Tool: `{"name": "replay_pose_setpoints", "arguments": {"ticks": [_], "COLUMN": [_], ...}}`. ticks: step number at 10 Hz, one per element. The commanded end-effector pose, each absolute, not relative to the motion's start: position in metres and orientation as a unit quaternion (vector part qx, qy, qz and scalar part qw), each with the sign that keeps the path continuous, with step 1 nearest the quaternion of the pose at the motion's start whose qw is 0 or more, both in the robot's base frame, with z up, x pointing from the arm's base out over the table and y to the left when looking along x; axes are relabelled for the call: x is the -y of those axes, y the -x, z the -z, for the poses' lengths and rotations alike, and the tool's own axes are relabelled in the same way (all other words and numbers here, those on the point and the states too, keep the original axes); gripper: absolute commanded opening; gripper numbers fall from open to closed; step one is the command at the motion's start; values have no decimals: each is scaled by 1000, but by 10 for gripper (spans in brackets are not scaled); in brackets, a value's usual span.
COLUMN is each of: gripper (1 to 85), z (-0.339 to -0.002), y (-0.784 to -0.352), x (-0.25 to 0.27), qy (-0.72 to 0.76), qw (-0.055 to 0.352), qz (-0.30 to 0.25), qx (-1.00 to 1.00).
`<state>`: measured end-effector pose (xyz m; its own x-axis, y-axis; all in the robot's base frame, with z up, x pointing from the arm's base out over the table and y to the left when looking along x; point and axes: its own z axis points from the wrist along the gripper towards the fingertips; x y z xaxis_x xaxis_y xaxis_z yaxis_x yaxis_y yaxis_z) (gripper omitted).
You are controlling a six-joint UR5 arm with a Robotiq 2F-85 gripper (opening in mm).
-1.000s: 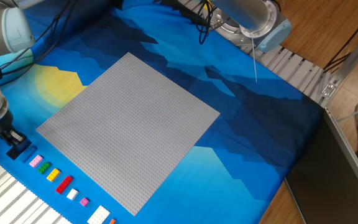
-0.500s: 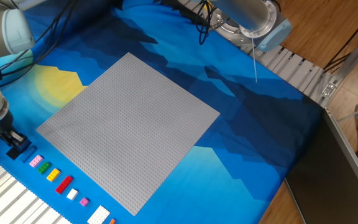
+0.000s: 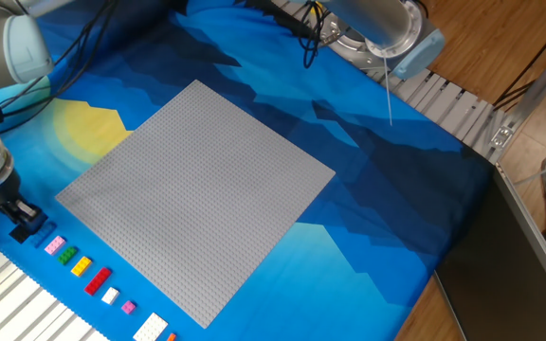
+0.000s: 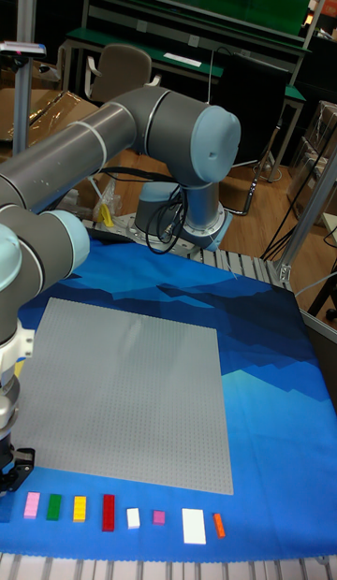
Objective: Stack small Lego blocks one on top of the other
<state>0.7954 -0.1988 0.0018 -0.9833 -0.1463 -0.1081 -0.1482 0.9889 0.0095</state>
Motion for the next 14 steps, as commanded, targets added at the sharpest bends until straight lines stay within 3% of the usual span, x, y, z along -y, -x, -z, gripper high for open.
{"name": "replay_pose_setpoints", "arguments": {"ticks": [1,6,14], "gripper": [393,390,270], "z": [-2,-2,-7], "y": [-797,-798,-799], "x": [198,199,197], "qy": [71,71,59], "qw": [56,54,55], "qz": [-14,-19,-31], "qx": [-996,-996,-996]}}
